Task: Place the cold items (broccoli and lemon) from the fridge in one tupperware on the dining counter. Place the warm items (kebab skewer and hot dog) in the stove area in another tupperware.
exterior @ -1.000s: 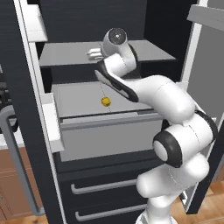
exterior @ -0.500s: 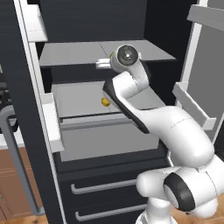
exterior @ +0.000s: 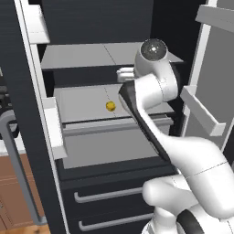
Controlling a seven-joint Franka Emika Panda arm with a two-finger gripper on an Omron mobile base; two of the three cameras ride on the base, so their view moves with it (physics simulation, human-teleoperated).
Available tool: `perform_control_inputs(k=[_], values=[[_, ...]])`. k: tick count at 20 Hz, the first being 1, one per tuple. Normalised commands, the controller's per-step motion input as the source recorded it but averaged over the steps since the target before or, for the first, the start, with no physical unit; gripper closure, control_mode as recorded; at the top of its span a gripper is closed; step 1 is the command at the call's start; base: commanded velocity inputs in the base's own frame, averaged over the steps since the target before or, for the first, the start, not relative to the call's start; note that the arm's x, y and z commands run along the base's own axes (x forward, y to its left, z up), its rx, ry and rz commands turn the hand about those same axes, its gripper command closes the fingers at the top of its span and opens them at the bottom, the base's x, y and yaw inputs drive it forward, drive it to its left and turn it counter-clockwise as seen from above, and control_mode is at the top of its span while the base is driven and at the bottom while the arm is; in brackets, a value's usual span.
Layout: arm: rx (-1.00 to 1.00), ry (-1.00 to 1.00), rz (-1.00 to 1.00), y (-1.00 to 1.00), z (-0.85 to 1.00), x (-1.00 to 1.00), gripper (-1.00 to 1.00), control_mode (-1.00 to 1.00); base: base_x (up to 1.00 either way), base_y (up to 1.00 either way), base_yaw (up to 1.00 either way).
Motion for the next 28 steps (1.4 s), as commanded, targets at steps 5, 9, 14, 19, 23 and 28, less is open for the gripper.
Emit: perform_control_inputs(k=[5,9,14,19,23,28], values=[[0.05,0.27,-0.04,-0.38,-0.46,-0.78,1.00,-1.00,0.00,0.00,0.00],[0.08,0.28,0.00,-0.04,-0.24,-0.52,1.00,-1.00,0.00,0.00,0.00],[0.01,0.27,-0.01,-0.11,0.00,-0.08,1.00,-1.00,0.00,0.00,0.00],[0.01,0.17,0.00,-0.13,-0.16,-0.20,1.00,-1.00,0.00,0.00,0.00],[0.07,-0.03,0.00,-0.02,-0.29,-0.50,1.00,-1.00,0.00,0.00,0.00],[0.10,-0.15,0.00,-0.26,-0.38,-0.40,1.00,-1.00,0.00,0.00,0.00]])
